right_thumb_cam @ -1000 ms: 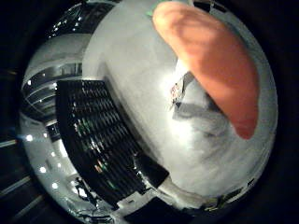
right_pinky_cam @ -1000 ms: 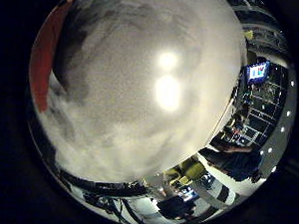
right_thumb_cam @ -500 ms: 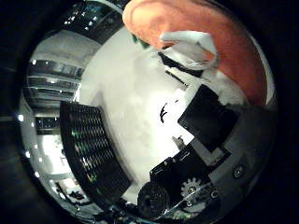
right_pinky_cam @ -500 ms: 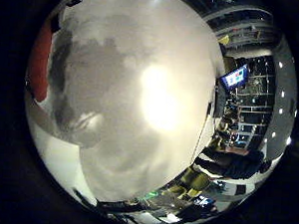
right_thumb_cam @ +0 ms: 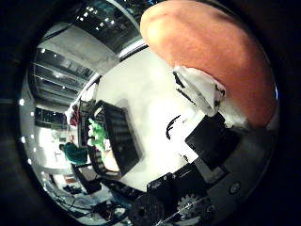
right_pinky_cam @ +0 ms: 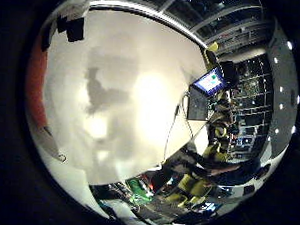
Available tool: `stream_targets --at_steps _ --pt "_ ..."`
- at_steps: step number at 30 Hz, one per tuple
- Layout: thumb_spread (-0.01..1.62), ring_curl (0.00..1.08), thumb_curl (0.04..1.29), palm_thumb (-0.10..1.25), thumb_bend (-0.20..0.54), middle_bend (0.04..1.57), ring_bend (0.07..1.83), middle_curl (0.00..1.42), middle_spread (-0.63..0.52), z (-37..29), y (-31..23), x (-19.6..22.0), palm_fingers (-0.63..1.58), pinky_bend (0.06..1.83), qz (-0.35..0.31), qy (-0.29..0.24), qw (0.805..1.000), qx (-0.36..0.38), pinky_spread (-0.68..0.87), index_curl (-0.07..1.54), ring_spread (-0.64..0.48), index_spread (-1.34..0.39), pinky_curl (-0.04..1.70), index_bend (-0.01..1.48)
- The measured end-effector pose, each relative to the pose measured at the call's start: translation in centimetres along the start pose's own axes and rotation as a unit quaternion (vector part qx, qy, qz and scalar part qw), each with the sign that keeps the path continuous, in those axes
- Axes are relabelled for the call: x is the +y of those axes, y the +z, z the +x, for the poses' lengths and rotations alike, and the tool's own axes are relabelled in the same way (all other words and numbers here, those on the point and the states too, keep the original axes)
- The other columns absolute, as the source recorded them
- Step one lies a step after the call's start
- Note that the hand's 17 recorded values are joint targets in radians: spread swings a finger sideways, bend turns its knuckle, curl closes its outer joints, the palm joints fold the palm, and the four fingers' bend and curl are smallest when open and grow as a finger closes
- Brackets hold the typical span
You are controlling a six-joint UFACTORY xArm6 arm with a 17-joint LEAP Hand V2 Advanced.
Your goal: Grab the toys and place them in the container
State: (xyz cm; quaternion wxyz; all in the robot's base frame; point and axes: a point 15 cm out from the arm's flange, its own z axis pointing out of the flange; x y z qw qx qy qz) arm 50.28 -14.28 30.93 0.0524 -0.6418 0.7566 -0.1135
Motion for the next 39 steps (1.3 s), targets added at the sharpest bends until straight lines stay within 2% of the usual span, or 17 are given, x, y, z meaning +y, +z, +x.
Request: stream_targets --at_steps 8,13,20,26,32,39 --pt "1.22 0.77 0.29 1.05 -0.010 0.94 1.20 0.96 -0.37 -5.7 -4.8 4.7 0.71 1.03 -0.051 -0.062 0.997 -0.011 -0.49 0.99 -0.34 -0.56 0.86 0.60" --pt "1.21 0.77 0.29 1.05 -0.010 0.95 1.20 0.97 -0.36 -11.1 -7.0 6.2 0.71 1.02 -0.046 -0.105 0.993 -0.024 -0.49 1.00 -0.34 -0.56 0.88 0.61" --pt "1.21 0.78 0.29 1.06 -0.008 0.95 1.20 0.98 -0.36 -19.8 -6.6 10.1 0.70 1.01 -0.057 -0.163 0.984 -0.039 -0.50 1.01 -0.34 -0.56 0.91 0.61" --pt "1.23 0.78 0.29 1.05 -0.010 0.94 1.21 0.98 -0.36 -27.9 -2.8 13.7 0.69 1.00 -0.088 -0.218 0.971 -0.042 -0.52 1.01 -0.34 -0.56 0.93 0.60" --pt "1.23 0.78 0.28 1.04 -0.012 0.93 1.19 0.99 -0.37 -34.2 0.9 12.2 0.69 0.99 -0.070 -0.249 0.964 -0.054 -0.53 1.02 -0.34 -0.56 0.93 0.60" --pt "1.24 0.78 0.27 1.01 -0.013 0.92 1.19 0.99 -0.39 -38.3 3.8 7.2 0.70 0.97 -0.057 -0.254 0.964 -0.057 -0.55 1.02 -0.35 -0.57 0.94 0.58"
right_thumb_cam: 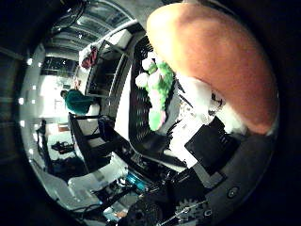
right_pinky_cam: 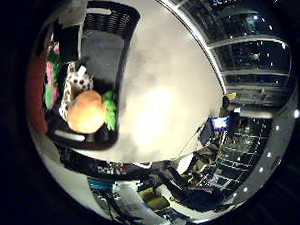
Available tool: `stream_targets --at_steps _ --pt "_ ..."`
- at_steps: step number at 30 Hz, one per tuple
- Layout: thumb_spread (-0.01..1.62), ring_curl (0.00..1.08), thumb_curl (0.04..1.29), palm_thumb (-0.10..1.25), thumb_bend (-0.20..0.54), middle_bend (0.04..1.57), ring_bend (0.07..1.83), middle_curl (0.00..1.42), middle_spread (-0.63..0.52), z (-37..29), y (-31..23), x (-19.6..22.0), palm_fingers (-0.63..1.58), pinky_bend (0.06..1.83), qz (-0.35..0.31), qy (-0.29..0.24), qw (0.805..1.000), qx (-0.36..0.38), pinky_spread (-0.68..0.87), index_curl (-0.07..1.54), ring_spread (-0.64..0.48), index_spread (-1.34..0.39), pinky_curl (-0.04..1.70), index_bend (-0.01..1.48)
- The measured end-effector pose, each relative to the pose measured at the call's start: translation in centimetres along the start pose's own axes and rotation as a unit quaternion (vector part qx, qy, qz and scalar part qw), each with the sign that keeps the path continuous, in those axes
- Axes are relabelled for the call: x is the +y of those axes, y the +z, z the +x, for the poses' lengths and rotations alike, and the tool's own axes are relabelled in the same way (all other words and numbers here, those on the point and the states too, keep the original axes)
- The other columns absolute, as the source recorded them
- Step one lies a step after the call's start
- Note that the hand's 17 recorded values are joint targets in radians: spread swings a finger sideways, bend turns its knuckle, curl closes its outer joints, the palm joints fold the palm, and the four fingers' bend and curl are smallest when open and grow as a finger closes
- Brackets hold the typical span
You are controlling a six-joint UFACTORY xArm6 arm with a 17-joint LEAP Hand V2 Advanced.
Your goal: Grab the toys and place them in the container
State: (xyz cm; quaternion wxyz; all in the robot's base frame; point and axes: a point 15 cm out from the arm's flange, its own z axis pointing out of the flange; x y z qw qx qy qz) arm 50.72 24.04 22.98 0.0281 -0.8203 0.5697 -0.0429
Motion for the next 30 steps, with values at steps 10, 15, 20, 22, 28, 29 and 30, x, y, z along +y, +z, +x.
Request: stream_targets --at_steps 10,15,20,22,28,29,30 --pt "1.11 0.46 0.27 0.83 -0.023 0.25 0.46 0.60 -0.04 5.0 0.9 -1.7 -0.17 0.67 -0.005 -0.001 1.000 0.002 0.14 0.63 0.07 -0.54 0.78 0.29" --pt "1.08 0.36 0.29 0.82 -0.020 0.14 0.29 0.46 0.06 7.6 -1.1 -1.5 -0.06 0.52 0.011 -0.005 1.000 0.005 0.40 0.52 0.21 -0.53 0.64 0.23" --pt "1.07 0.31 0.30 0.82 -0.020 0.15 0.23 0.35 0.08 10.4 -2.8 1.2 -0.02 0.46 0.006 0.012 1.000 0.007 0.48 0.45 0.25 -0.52 0.52 0.20" --pt "1.06 0.30 0.31 0.82 -0.020 0.15 0.21 0.31 0.08 12.4 -3.8 2.7 0.00 0.45 0.004 0.028 1.000 0.009 0.49 0.42 0.25 -0.52 0.49 0.20" --pt "1.06 0.28 0.32 0.81 -0.020 0.16 0.19 0.26 0.08 16.4 -5.8 7.9 0.02 0.44 -0.027 0.068 0.997 0.011 0.48 0.40 0.26 -0.50 0.43 0.21" --pt "1.06 0.28 0.32 0.81 -0.020 0.16 0.19 0.26 0.08 16.7 -6.0 8.8 0.02 0.43 -0.037 0.073 0.997 0.010 0.48 0.39 0.26 -0.50 0.41 0.21" --pt "1.06 0.28 0.32 0.81 -0.020 0.16 0.19 0.25 0.08 17.0 -6.3 9.9 0.01 0.42 -0.046 0.078 0.996 0.009 0.47 0.39 0.25 -0.50 0.41 0.21"
